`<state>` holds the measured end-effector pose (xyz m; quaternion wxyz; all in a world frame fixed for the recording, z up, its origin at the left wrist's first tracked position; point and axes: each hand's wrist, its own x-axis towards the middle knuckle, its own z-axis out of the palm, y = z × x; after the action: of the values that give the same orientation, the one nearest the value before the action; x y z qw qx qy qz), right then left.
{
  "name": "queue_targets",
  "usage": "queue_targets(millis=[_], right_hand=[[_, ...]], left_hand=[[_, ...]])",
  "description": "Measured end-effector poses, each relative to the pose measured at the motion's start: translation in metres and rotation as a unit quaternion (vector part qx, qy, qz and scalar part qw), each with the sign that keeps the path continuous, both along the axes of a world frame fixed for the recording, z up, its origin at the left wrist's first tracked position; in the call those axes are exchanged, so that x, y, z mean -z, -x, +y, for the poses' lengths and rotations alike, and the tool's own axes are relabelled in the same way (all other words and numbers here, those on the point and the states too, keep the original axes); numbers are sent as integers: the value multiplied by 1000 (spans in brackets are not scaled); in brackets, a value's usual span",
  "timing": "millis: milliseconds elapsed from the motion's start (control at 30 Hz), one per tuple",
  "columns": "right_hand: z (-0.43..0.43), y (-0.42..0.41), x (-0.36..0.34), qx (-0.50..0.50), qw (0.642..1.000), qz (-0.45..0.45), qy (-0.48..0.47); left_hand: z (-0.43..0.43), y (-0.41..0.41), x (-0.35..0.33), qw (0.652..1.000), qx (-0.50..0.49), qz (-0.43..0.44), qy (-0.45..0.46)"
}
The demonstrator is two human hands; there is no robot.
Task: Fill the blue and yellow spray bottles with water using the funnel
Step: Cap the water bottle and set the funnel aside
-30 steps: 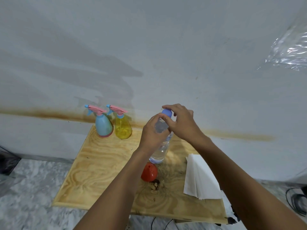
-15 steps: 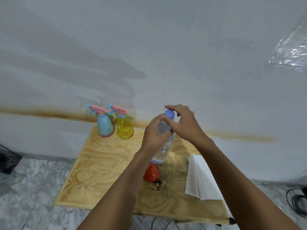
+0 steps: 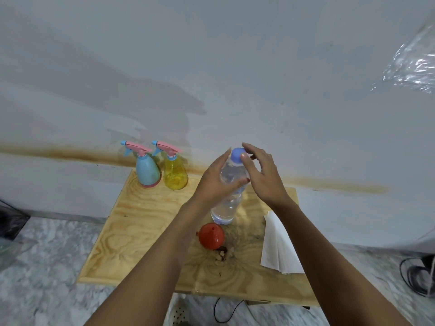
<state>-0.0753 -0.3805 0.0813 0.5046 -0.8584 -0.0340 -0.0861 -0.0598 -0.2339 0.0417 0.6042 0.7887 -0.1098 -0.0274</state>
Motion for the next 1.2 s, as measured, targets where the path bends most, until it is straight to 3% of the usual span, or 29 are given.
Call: queue_targets(millis=[233, 467, 767, 1033, 1200], right_hand=[[-15, 13, 54, 4, 995, 82, -53], [-10, 7, 81, -46, 996, 69, -26], [0, -8, 99, -40, 996, 52, -60], [15, -13, 105, 32, 998, 20, -51], [16, -21, 103, 53, 998, 3, -41]], left_hand=[[41, 30, 58, 984, -63, 141, -90], [36, 66, 134, 949, -8, 217, -229], [12, 62, 157, 941, -120, 161, -272], [33, 60, 159, 959, -149, 162, -180], [63, 36, 151, 949, -190, 147, -202]])
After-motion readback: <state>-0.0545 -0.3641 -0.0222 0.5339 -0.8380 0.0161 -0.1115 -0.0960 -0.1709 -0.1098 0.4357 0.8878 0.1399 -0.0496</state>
